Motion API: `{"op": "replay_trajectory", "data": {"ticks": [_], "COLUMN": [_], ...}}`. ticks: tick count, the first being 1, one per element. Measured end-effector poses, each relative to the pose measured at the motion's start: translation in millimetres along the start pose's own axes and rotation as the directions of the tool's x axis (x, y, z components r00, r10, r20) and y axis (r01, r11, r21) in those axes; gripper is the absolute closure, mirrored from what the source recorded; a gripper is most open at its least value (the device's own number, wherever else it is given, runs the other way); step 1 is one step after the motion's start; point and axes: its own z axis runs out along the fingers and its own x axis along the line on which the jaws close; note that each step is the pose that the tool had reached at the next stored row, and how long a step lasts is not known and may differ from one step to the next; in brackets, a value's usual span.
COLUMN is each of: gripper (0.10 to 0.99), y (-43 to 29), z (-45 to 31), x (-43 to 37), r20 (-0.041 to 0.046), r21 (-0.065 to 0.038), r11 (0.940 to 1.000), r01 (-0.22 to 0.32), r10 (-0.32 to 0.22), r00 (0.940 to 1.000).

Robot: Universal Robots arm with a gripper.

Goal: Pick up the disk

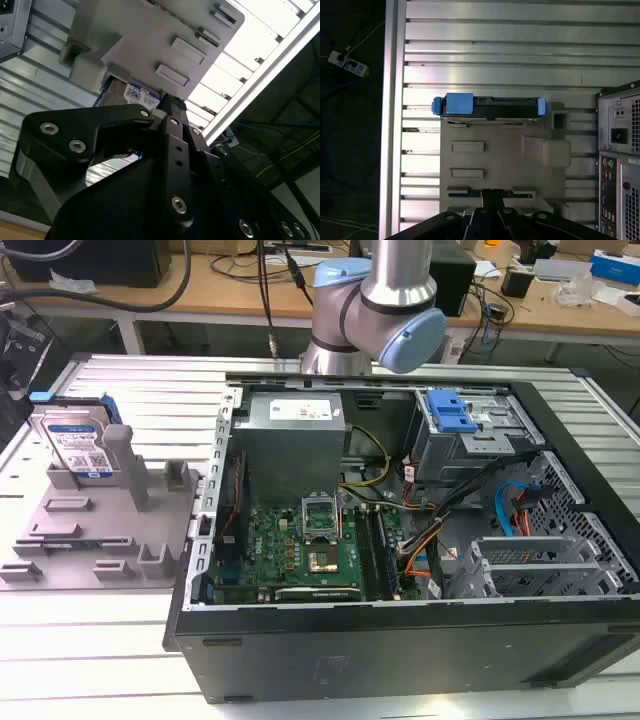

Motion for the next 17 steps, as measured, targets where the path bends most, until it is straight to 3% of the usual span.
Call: {"op": "replay_trajectory", "data": {"ticks": [6, 9, 11, 14, 17], "gripper": [0.98, 0.98, 0.98, 0.98, 0.98], "y": [0.0, 0.1, 0.0, 0.0, 0.0], "z": [0.0, 0.1, 0.0, 0.0, 0.1], "x": [0.0, 0.1, 0.0, 0.0, 0.0], "r20": [0.0, -0.0016, -0.0045, -0.0066, -0.01], "r21": [0.0, 0.0, 0.0, -0.001, -0.001], "r11": [1.0, 0.999, 0.993, 0.985, 0.9649], "r01": [0.0, 0.044, 0.118, 0.173, 0.263], "r10": [0.0, -0.044, -0.118, -0.173, -0.263], "r00": [1.0, 0.999, 0.9929, 0.9849, 0.9649]}}
